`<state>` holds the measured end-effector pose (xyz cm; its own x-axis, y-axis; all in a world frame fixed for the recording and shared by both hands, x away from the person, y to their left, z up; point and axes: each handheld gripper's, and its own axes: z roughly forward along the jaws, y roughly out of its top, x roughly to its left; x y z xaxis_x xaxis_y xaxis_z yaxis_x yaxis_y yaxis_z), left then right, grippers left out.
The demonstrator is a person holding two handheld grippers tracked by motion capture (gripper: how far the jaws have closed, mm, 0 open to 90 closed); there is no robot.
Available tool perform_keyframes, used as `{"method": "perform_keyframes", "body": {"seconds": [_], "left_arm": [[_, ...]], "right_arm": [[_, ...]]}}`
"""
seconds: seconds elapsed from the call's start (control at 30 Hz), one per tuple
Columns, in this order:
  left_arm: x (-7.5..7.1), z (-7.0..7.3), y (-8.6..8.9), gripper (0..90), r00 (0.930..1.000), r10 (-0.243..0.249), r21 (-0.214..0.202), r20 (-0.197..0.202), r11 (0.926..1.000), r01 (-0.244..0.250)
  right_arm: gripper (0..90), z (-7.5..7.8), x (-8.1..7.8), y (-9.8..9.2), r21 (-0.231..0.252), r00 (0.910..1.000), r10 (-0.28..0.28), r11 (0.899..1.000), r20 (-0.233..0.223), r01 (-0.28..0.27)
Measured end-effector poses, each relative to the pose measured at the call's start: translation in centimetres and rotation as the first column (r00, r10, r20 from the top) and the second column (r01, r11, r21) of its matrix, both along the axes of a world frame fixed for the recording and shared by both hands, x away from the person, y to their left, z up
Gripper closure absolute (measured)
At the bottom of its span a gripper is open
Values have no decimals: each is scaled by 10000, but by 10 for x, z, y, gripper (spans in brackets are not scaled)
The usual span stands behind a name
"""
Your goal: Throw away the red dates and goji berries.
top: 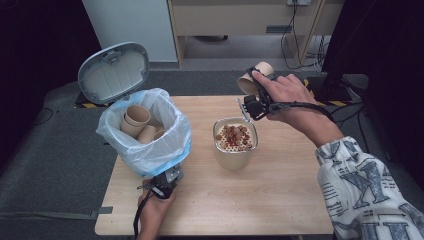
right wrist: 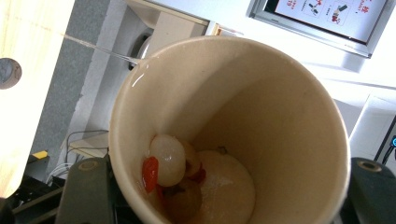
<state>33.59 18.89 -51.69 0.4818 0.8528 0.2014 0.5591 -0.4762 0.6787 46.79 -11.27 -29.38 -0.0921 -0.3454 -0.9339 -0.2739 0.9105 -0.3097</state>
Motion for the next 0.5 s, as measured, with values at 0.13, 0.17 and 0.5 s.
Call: {"method": "perform_keyframes", "body": {"seconds": [0.13, 0.17, 0.5], "left_arm": [[0, 0, 0, 896, 10000, -1, -2, 4, 10000, 1], [0, 0, 0, 896, 10000, -1, -2, 4, 10000, 1], [0, 0, 0, 896, 10000, 19, -3, 1, 10000, -19]], "right_arm": [[330, 1, 0, 0, -19, 10000, 7, 10000, 18, -7], [330, 1, 0, 0, -19, 10000, 7, 10000, 18, -7], [330, 5, -1, -3, -76, 9999, 18, 10000, 130, -17]]}}
